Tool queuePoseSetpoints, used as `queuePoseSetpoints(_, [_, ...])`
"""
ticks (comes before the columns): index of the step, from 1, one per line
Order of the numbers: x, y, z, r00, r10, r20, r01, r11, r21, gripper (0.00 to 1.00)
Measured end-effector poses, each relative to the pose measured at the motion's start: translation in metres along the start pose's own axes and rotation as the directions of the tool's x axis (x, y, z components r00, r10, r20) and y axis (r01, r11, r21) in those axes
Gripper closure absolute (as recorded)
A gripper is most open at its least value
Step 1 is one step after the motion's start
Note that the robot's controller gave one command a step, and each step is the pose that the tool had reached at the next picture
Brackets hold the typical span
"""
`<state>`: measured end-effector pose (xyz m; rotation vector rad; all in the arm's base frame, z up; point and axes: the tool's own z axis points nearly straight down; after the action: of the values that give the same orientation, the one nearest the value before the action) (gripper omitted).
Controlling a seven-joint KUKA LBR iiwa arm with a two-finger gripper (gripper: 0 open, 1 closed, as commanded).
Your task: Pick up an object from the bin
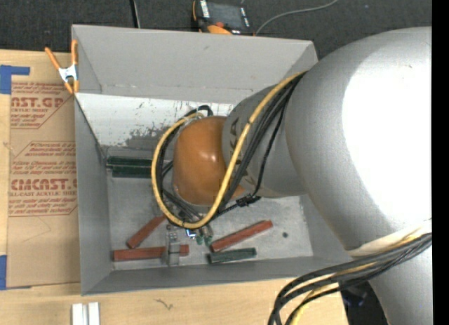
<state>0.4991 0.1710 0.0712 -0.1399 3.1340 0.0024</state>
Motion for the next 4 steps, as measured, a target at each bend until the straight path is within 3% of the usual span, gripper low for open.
queuePoseSetpoints(1, [-0.002,0.0,-0.003,1.0,0.001,0.003,-0.001,1.0,-0.001,1.0])
queuePoseSetpoints(2, [0.0,0.0,0.001,1.0,0.001,-0.001,-0.001,1.0,-0.001,0.0])
queuePoseSetpoints(3, [-0.001,0.0,-0.002,1.0,0.002,-0.001,-0.002,1.0,-0.001,1.0])
queuePoseSetpoints(4, [-0.002,-0.005,-0.124,0.999,-0.037,0.005,0.037,0.999,-0.001,1.0])
